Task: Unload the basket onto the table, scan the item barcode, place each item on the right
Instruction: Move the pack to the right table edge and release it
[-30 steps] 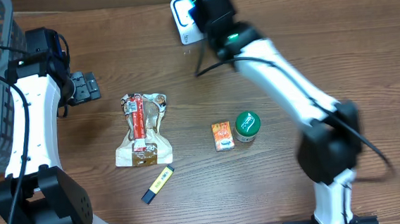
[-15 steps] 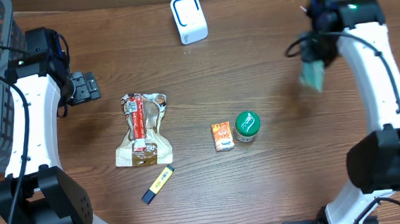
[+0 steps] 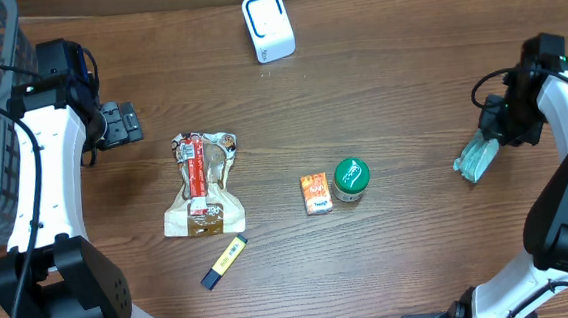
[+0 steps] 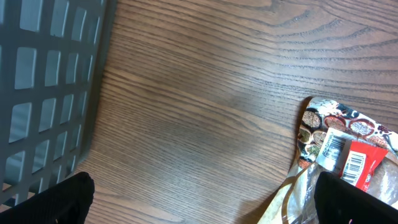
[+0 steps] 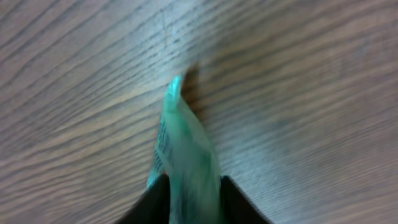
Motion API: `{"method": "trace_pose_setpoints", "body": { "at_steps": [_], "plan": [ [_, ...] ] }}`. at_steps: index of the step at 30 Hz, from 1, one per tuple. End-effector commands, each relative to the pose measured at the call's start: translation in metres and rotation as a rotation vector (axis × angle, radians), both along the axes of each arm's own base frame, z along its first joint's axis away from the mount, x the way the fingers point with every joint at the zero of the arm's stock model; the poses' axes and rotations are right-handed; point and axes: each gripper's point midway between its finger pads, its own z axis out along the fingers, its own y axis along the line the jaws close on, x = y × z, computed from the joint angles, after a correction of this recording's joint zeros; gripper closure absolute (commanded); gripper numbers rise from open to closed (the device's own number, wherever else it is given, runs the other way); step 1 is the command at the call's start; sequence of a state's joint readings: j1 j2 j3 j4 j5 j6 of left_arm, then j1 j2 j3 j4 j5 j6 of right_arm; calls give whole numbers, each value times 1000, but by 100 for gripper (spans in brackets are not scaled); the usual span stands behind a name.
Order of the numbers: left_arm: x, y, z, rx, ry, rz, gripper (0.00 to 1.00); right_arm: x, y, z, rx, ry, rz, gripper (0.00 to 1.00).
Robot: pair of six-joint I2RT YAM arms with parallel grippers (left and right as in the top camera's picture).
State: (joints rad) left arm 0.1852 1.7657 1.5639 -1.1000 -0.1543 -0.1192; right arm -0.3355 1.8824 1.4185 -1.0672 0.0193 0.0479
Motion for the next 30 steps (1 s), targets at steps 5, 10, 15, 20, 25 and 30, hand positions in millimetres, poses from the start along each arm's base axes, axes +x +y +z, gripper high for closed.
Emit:
{"method": "trace_pose_setpoints", "body": {
  "at_steps": [5, 10, 15, 20, 25, 30],
  "plan": [
    [1, 0, 1, 3, 1, -16, 0, 16, 0, 3, 4, -76, -5, 26],
    [1, 0, 1, 3, 1, -16, 0, 29, 21, 6, 133, -143, 10, 23],
    [1, 0, 1, 3, 1, -16, 0, 31, 46, 9, 266, -145, -82, 32],
    [1, 0, 1, 3, 1, -16, 0, 21, 72, 1, 286, -84, -60, 42],
    [1, 0, 1, 3, 1, -16, 1, 8, 101, -19, 295, -33, 4, 42],
    [1, 0, 1, 3, 1, -16, 0, -20, 101, -45, 189, 68, 27, 41]
  ]
}}
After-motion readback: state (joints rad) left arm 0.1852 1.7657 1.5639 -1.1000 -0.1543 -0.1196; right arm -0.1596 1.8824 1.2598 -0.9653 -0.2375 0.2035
